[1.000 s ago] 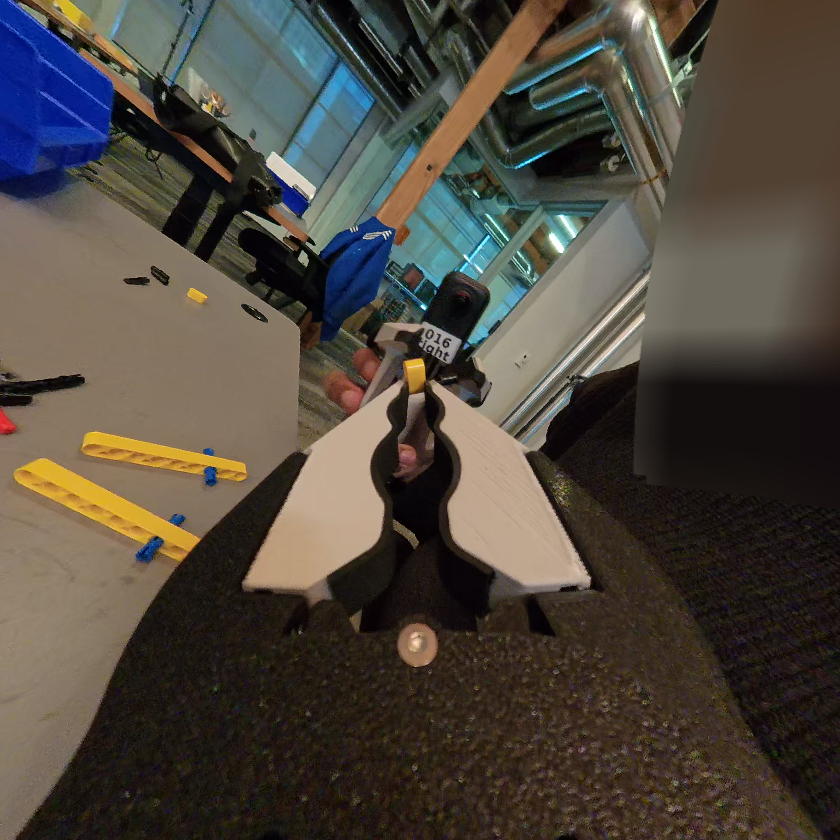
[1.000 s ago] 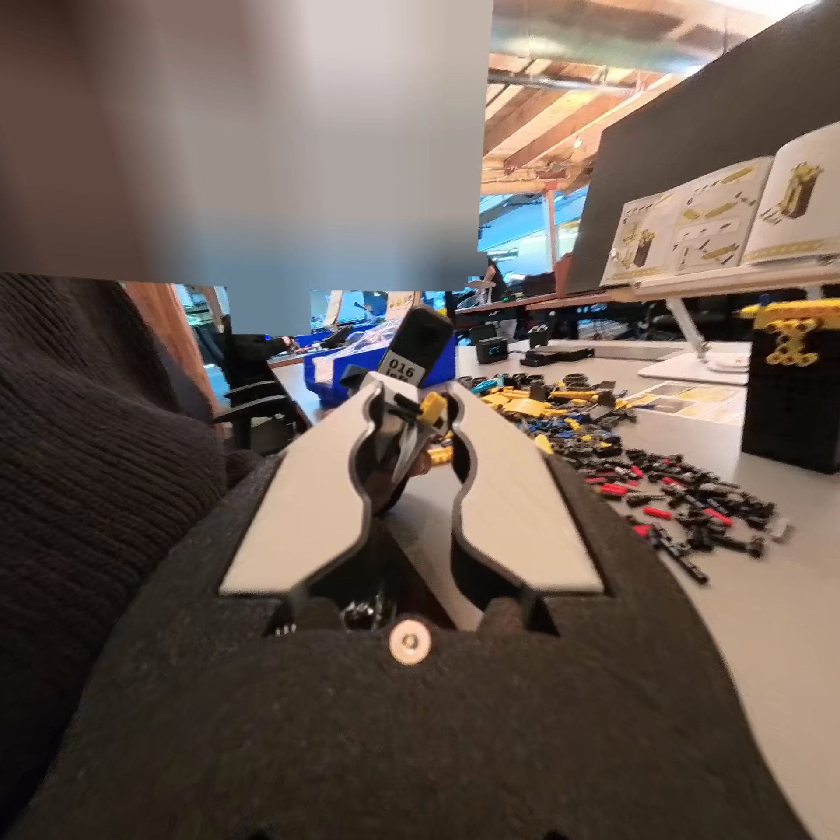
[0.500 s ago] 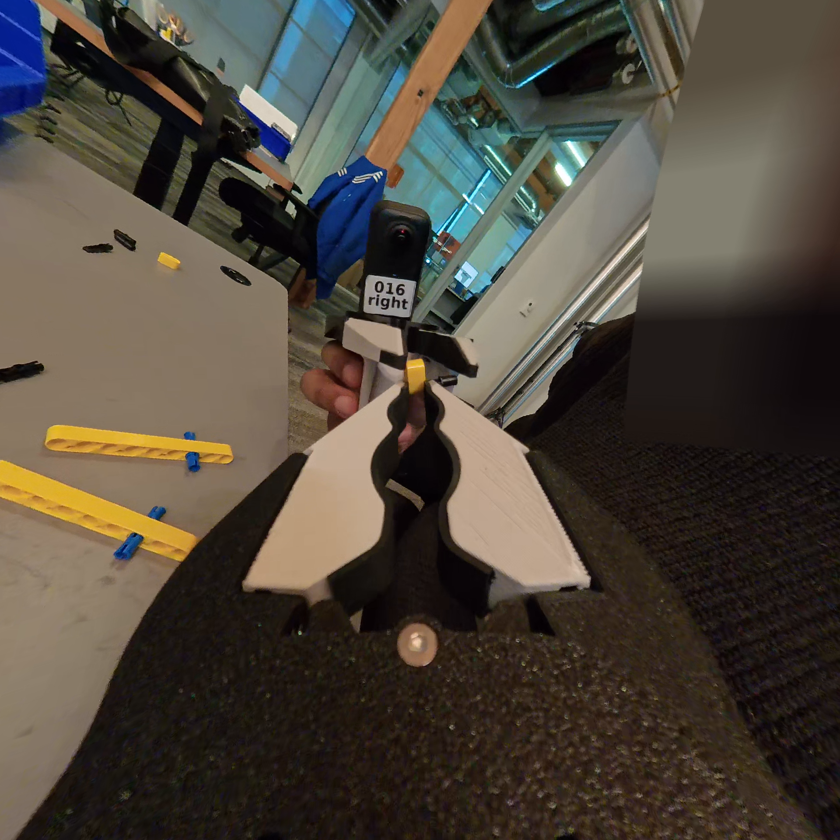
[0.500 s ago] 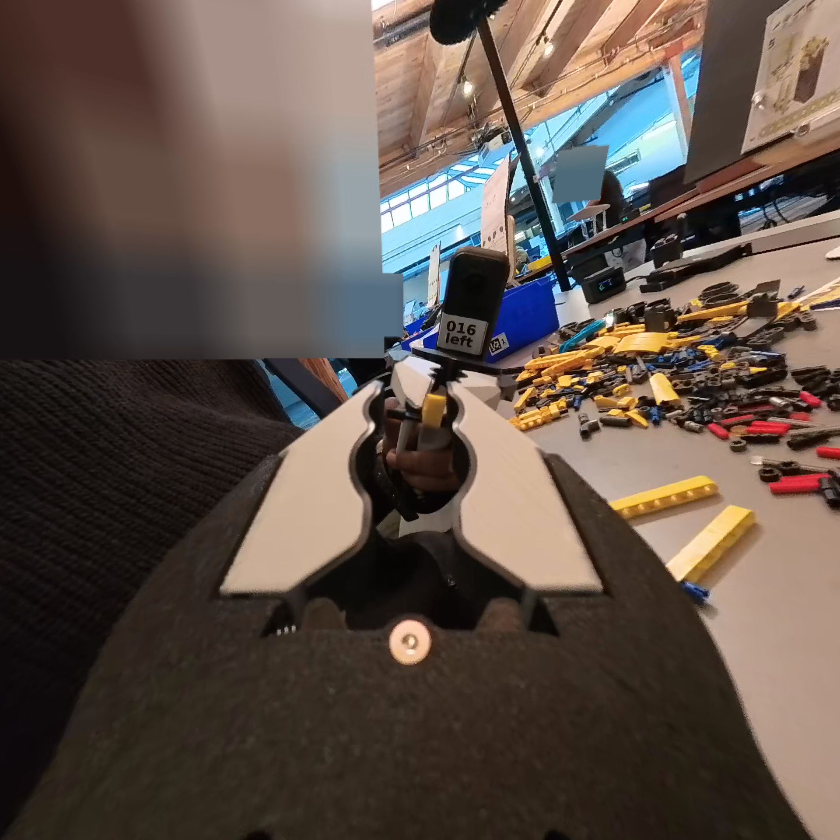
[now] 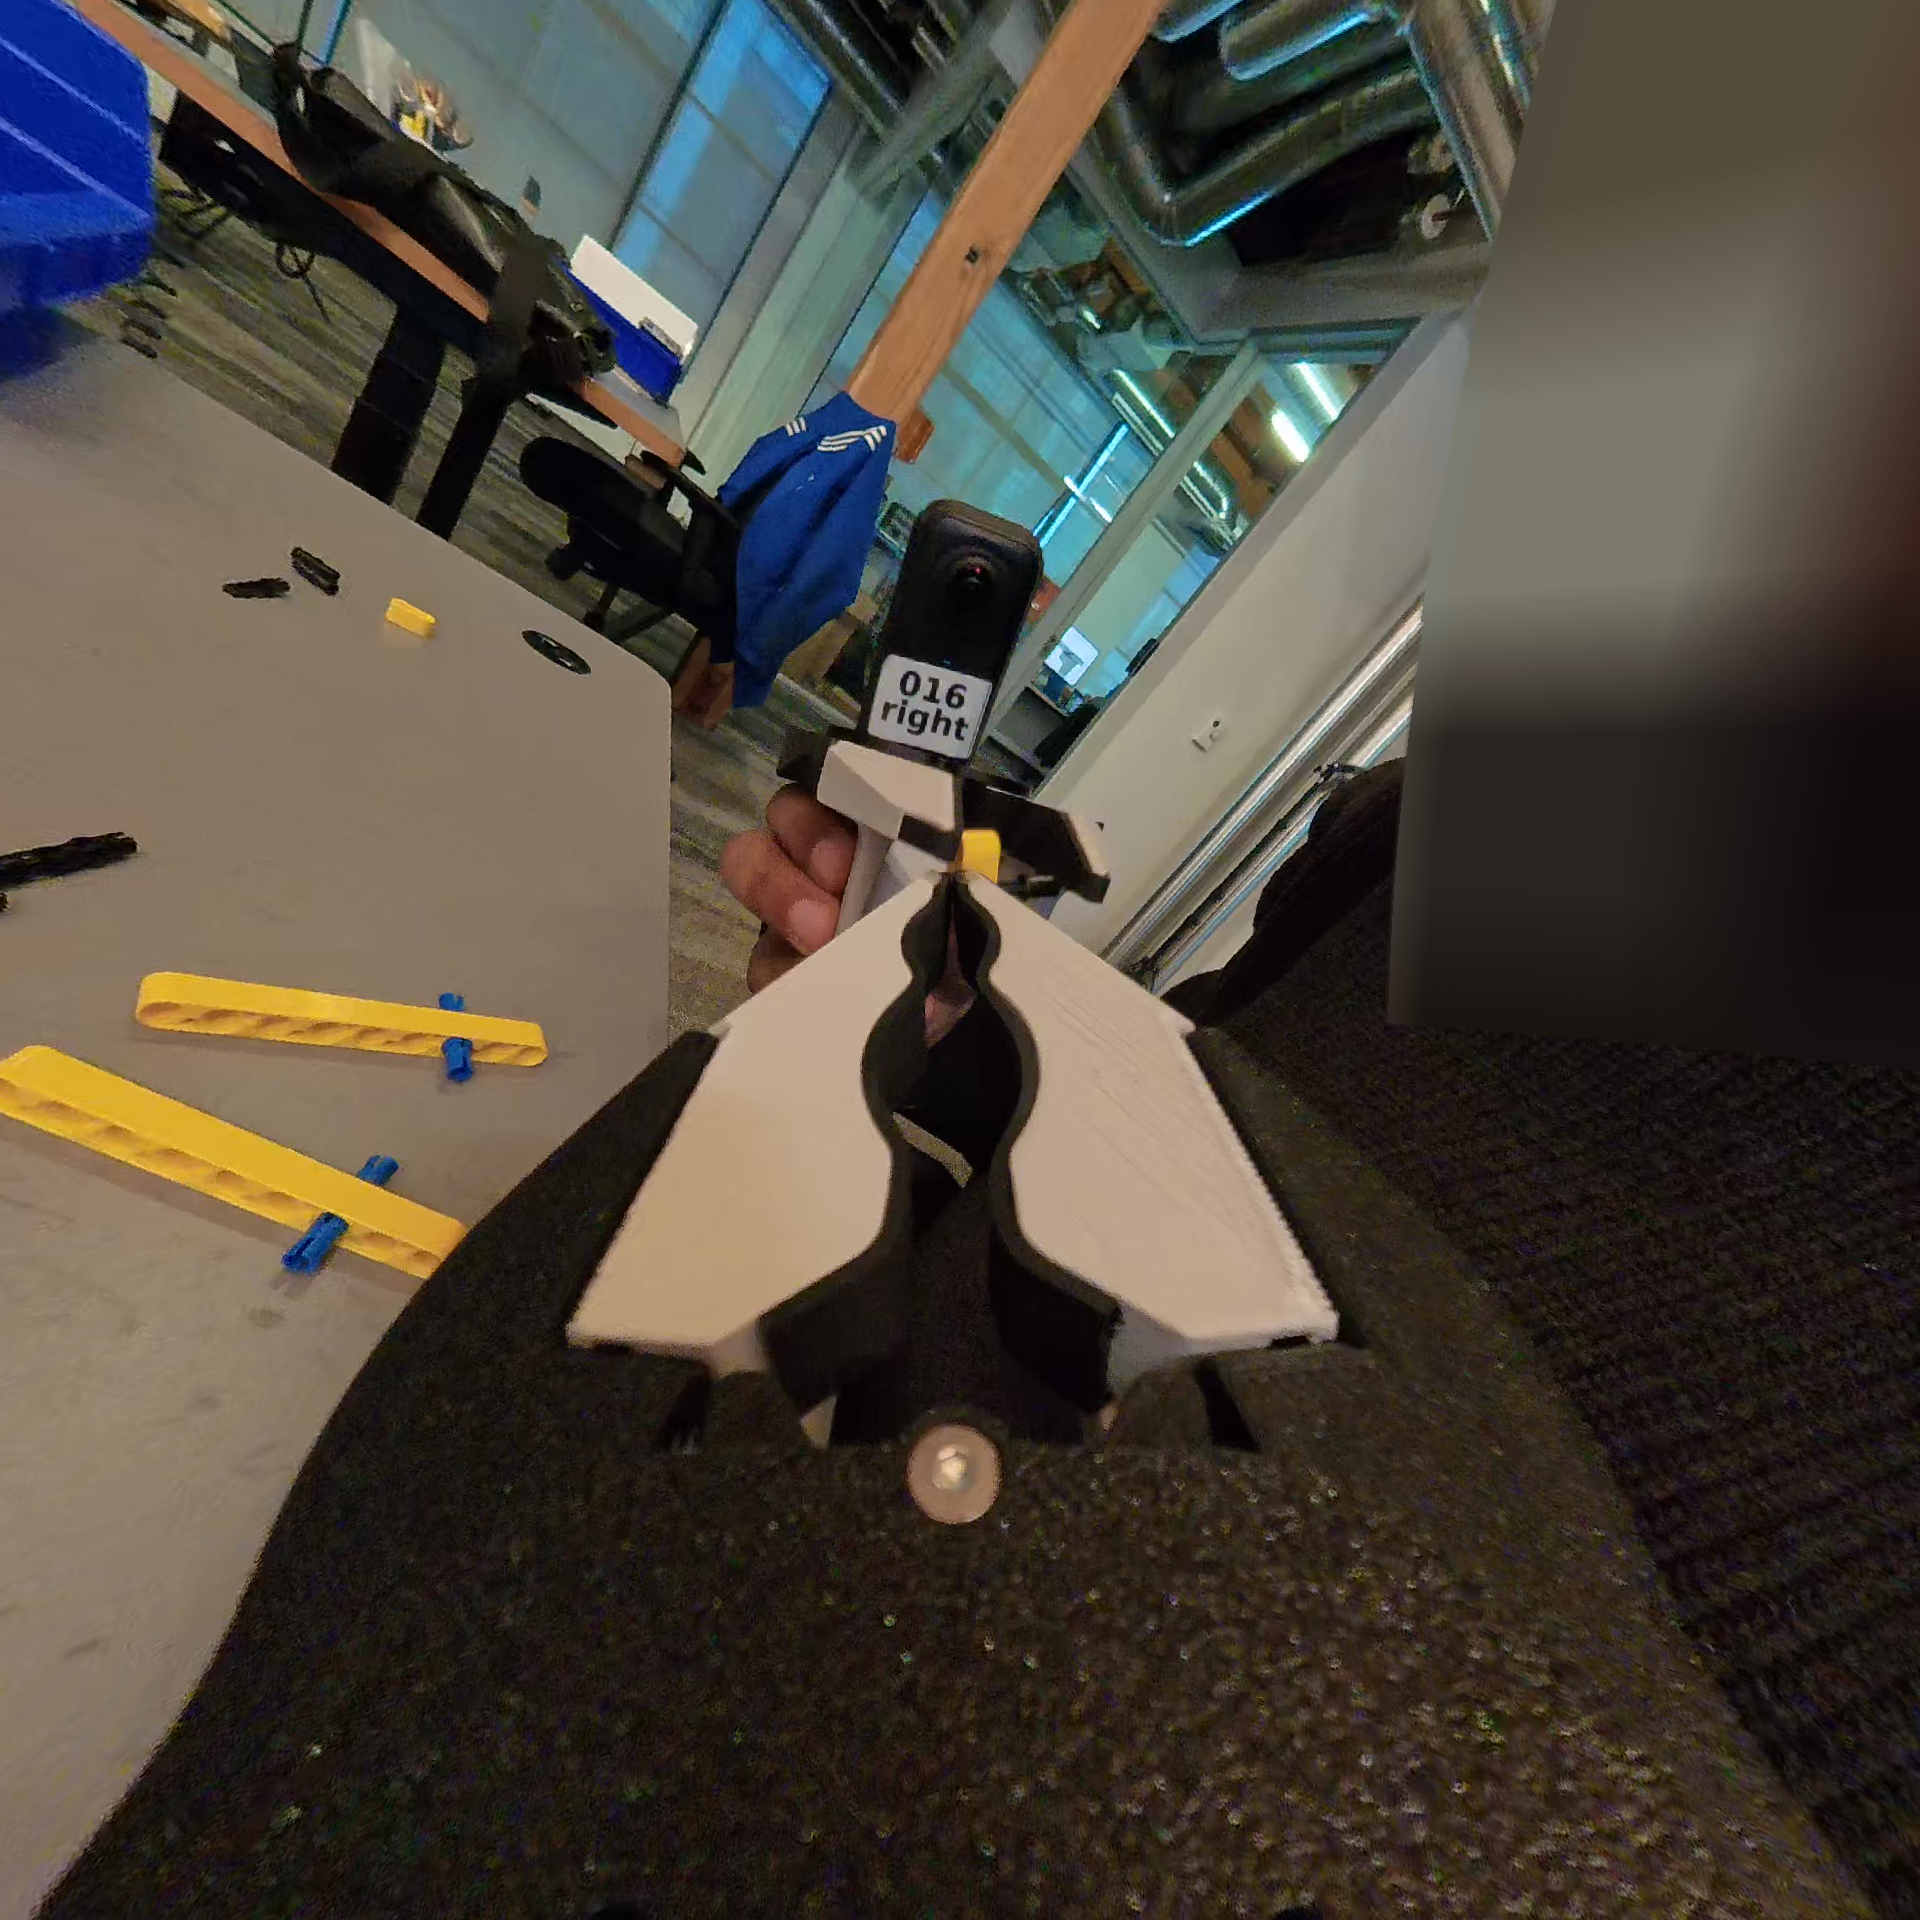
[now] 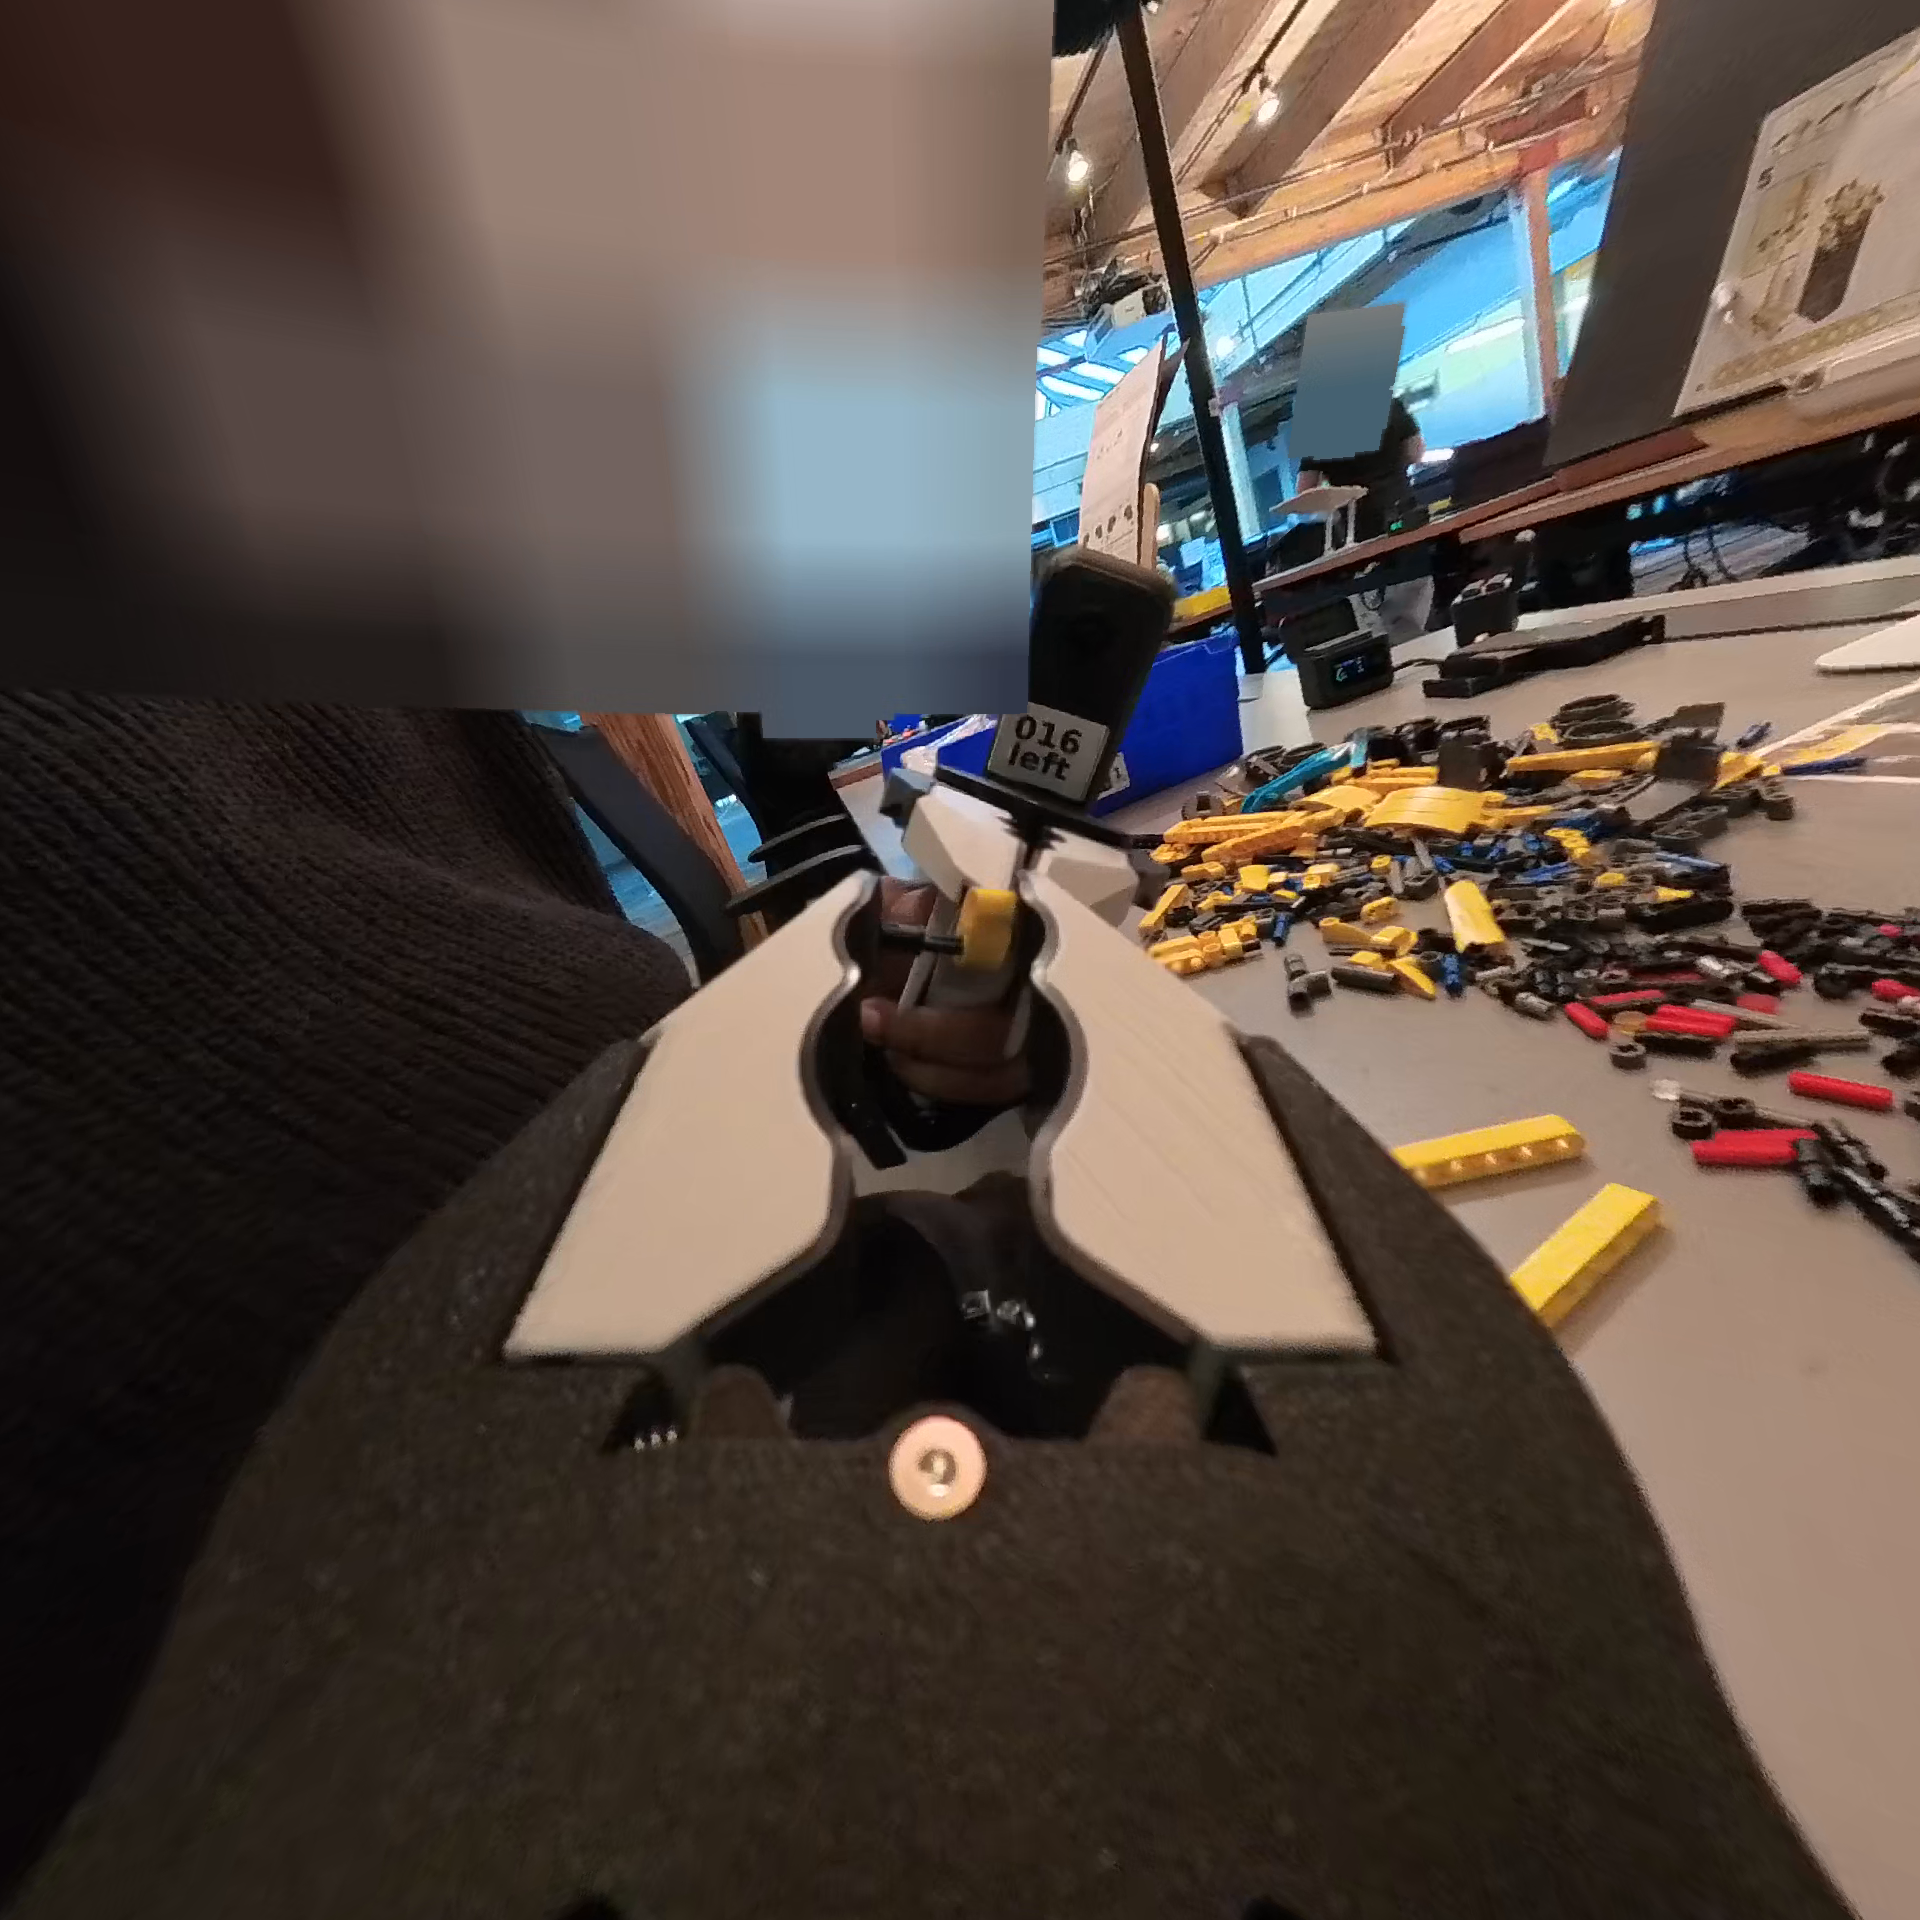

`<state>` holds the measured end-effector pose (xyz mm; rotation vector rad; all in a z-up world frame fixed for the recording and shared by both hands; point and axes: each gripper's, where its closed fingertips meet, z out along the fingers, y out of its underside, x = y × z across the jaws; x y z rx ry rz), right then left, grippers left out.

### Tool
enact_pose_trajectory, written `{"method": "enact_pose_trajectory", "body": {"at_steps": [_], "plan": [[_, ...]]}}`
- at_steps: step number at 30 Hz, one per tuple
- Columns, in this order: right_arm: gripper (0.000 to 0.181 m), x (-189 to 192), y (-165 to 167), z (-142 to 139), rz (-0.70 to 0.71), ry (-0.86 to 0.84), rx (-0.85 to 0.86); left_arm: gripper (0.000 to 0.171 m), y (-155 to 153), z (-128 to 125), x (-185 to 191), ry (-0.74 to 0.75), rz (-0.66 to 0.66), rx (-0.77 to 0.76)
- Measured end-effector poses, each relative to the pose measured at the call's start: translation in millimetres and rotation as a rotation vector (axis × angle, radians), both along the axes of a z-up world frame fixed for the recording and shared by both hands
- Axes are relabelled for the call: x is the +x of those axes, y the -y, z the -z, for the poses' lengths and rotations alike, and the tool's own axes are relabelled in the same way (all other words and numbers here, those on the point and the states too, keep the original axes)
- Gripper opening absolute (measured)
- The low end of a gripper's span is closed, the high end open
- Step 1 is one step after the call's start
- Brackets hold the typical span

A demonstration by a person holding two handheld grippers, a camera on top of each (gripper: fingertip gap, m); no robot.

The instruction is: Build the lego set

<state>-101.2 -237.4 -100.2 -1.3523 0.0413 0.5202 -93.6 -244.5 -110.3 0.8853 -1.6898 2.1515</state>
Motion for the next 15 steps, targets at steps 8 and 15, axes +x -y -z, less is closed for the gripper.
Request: {"method": "enact_pose_trajectory", "body": {"at_steps": [8, 15], "plan": [[0.023, 10, 3, -9, 0.089, 0.019, 0.075, 0.020, 6, -1, -4, 0.018, 0.013, -0.002], [0.023, 10, -4, -2, 0.107, 0.027, 0.054, 0.015, 15, -5, -12, 0.069, 0.019, 0.021]]}}
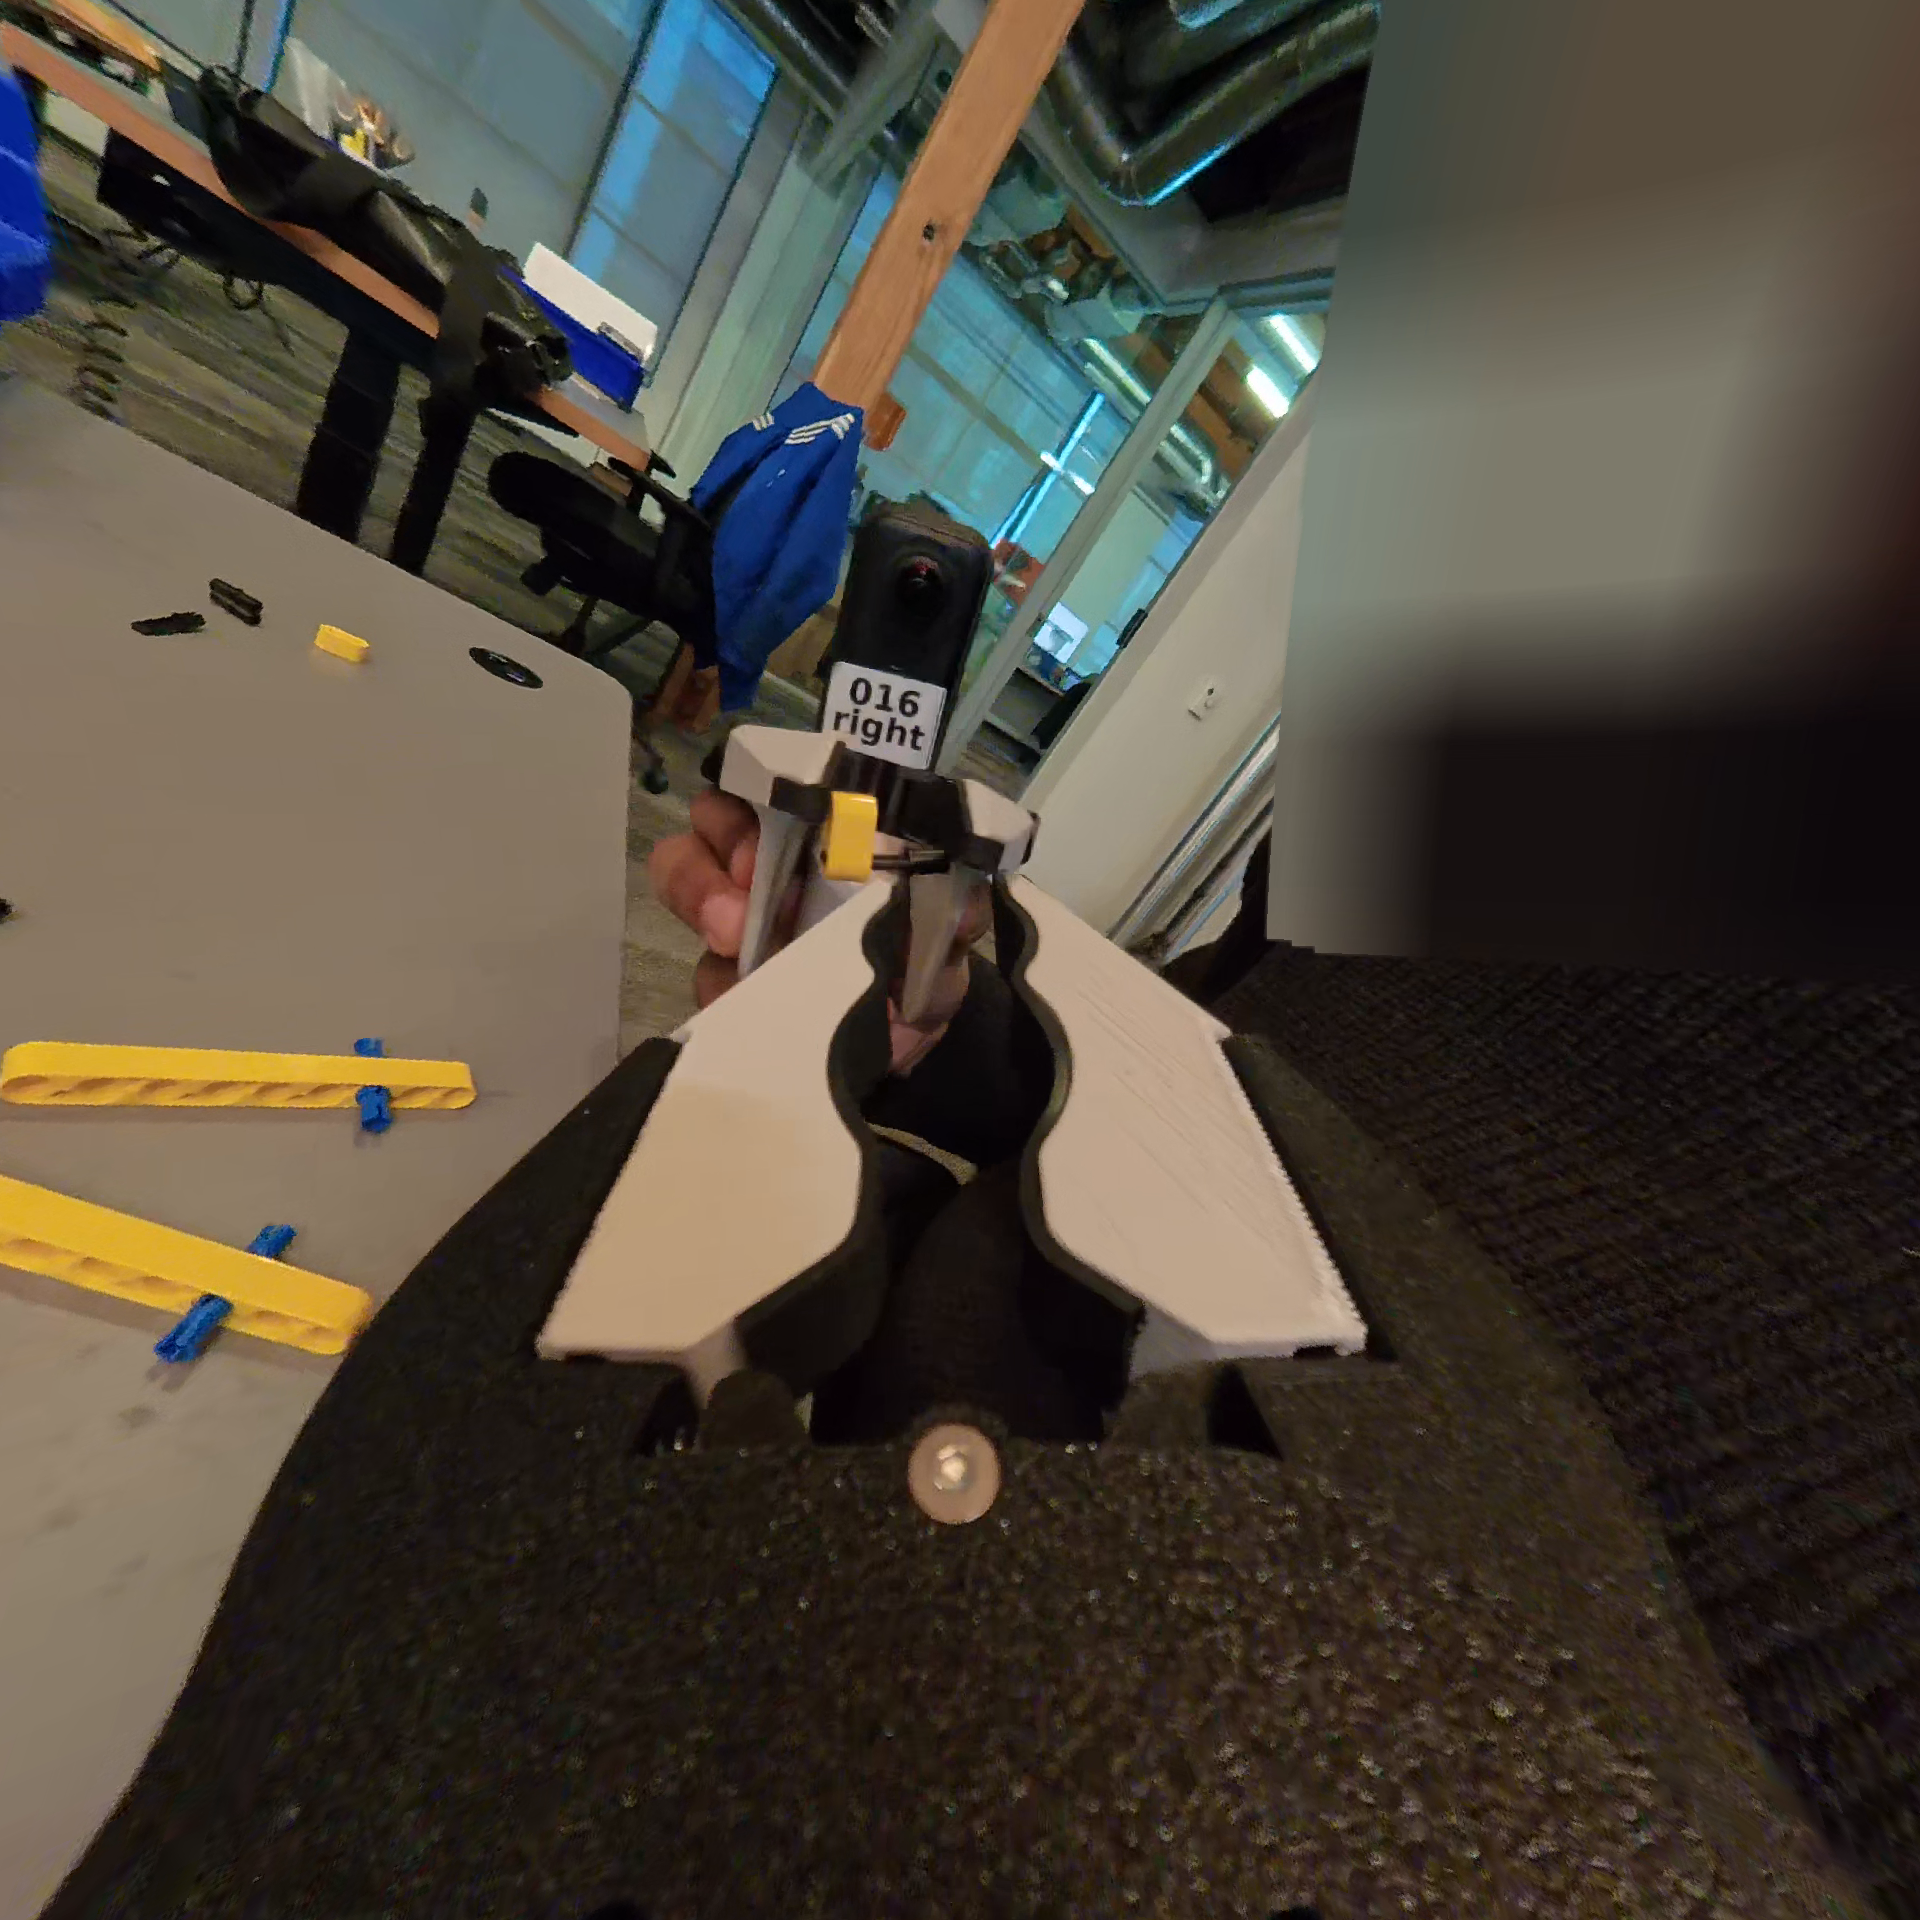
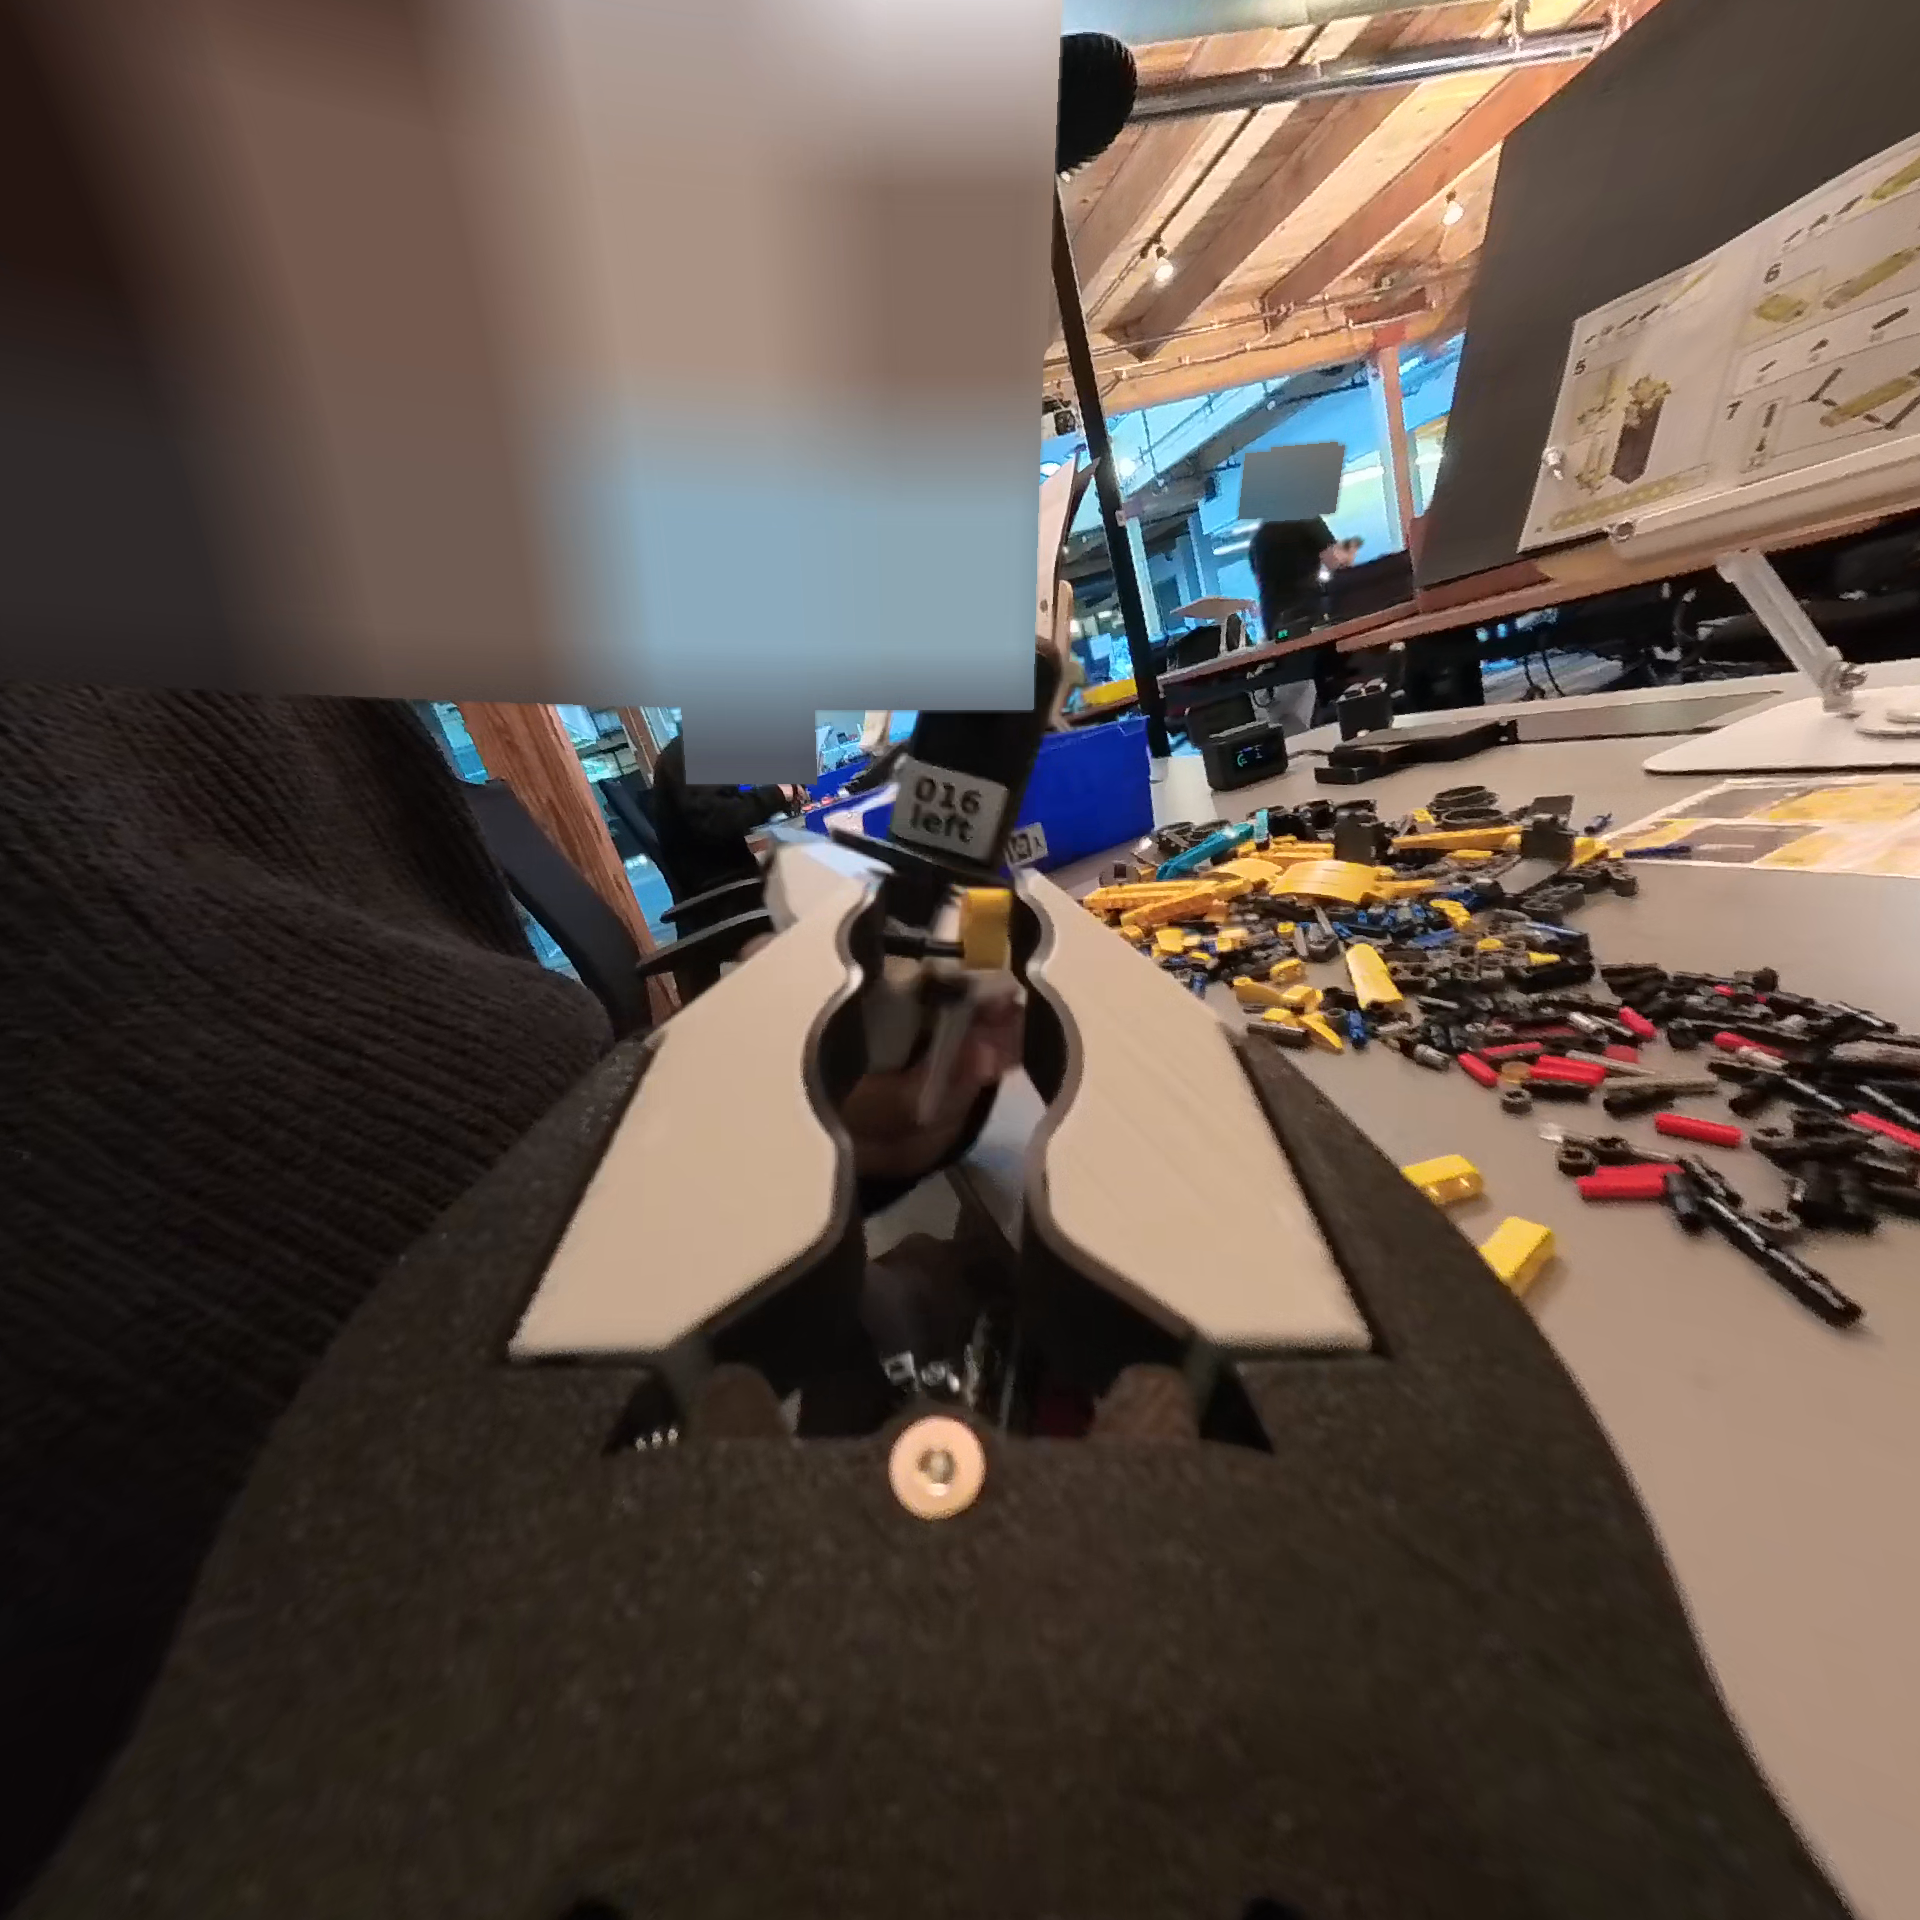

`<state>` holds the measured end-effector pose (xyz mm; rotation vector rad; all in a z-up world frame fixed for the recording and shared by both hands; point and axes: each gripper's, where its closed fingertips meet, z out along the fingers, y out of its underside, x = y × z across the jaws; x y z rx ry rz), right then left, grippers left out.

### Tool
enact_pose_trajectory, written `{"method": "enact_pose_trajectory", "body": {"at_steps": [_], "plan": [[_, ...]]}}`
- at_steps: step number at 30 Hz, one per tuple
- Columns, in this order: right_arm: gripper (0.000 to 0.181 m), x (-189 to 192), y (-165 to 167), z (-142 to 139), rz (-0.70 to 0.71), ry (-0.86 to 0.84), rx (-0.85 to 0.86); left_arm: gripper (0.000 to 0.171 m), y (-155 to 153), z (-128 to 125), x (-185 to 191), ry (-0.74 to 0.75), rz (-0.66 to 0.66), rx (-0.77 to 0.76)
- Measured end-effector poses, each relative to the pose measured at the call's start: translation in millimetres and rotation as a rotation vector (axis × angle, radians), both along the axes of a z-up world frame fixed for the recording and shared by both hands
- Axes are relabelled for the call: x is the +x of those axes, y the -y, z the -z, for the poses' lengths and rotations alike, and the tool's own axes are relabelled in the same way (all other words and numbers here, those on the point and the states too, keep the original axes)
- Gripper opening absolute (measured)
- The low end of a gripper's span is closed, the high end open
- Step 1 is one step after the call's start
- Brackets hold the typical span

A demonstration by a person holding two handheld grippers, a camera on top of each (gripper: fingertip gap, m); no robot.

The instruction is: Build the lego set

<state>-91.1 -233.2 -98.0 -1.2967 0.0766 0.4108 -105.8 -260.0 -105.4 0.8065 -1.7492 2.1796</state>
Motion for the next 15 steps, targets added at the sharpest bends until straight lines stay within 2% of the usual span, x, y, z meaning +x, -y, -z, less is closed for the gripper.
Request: {"method": "enact_pose_trajectory", "body": {"at_steps": [3, 6, 9, 10, 12, 15], "plan": [[0.023, 0, 1, 0, -0.015, -0.015, 0.011, 0.014, 3, 0, 0, 0.024, -0.024, 0.044], [0.022, 3, 1, 1, 0.009, -0.006, 0.005, 0.014, 0, -3, -4, 0.013, 0.025, -0.001], [0.021, 8, 5, -5, 0.018, -0.040, 0.053, 0.015, -10, 0, 5, -0.012, -0.016, -0.019], [0.005, 9, 8, -8, 0.011, -0.060, 0.079, 0.016, -13, 2, 10, -0.023, -0.050, -0.014], [0.005, 11, 12, -12, -0.016, -0.121, 0.129, 0.019, -16, 4, 18, -0.031, -0.106, -0.006], [0.006, 12, 10, -9, -0.007, -0.118, 0.112, 0.020, -11, 6, 16, -0.026, -0.097, 0.014]]}}
